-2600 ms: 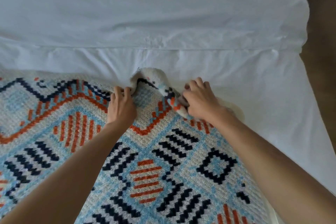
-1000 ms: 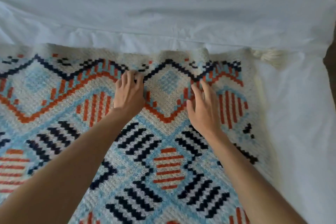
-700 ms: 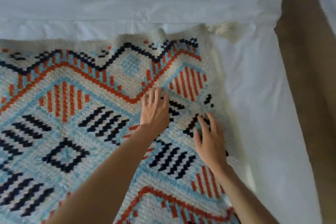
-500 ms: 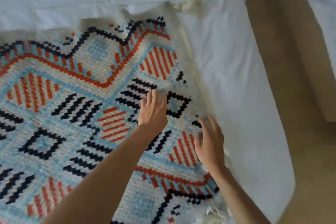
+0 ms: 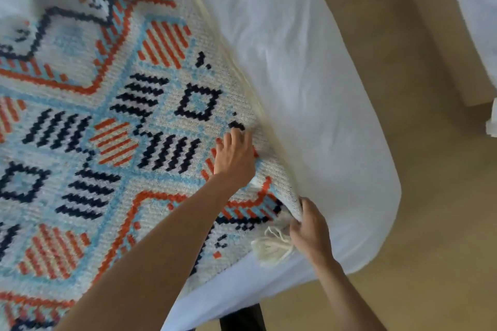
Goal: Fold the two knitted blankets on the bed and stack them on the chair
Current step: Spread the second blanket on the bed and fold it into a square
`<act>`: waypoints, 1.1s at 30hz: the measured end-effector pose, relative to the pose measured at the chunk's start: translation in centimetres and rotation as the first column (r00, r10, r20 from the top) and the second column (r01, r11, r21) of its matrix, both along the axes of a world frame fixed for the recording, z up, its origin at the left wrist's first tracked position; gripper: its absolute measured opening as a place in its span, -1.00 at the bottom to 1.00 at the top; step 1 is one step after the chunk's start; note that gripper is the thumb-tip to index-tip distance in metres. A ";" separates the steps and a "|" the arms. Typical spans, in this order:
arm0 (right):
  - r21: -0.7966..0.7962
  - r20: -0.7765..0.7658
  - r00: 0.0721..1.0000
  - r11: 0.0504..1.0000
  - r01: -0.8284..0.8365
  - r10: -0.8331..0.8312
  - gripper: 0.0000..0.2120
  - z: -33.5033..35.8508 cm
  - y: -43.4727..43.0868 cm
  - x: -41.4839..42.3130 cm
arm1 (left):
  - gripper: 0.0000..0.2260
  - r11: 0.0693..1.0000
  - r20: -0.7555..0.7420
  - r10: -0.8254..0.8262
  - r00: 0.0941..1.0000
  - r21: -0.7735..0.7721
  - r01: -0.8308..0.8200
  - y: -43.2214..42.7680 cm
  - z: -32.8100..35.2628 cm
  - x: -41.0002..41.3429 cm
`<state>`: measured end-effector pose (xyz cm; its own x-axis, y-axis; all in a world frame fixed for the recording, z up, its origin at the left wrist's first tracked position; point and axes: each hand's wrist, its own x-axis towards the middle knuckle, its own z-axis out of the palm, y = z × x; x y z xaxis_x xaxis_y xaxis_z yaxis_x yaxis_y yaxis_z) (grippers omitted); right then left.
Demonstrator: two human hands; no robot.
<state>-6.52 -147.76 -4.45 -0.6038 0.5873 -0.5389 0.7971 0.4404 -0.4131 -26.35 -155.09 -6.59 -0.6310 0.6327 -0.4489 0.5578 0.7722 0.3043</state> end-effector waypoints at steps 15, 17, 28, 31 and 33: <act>0.097 0.040 0.993 0.989 -0.113 0.110 -0.53 1.0 6.4 1.0 | -0.60 0.994 -0.134 -0.105 0.985 -0.010 0.105 1.5 0.2 4.1; 0.143 -0.004 0.995 0.984 -0.102 0.104 -0.65 0.3 5.5 0.4 | -0.57 0.990 -0.125 -0.142 0.982 -0.025 0.140 1.7 -0.1 4.5; 0.020 0.042 0.994 0.995 -0.101 0.100 -0.80 0.4 5.5 -3.6 | -0.55 0.999 0.097 0.048 0.994 -0.017 -0.047 3.5 0.7 3.3; -0.008 0.071 0.991 0.993 -0.116 0.116 -0.90 0.4 4.7 -3.6 | -0.63 0.986 0.205 0.160 0.966 0.014 -0.166 3.7 1.4 2.3; 0.028 0.000 0.991 0.991 -0.134 0.134 -0.88 0.8 3.2 -3.3 | -0.61 0.973 0.277 0.211 0.937 0.032 -0.228 3.8 2.1 1.7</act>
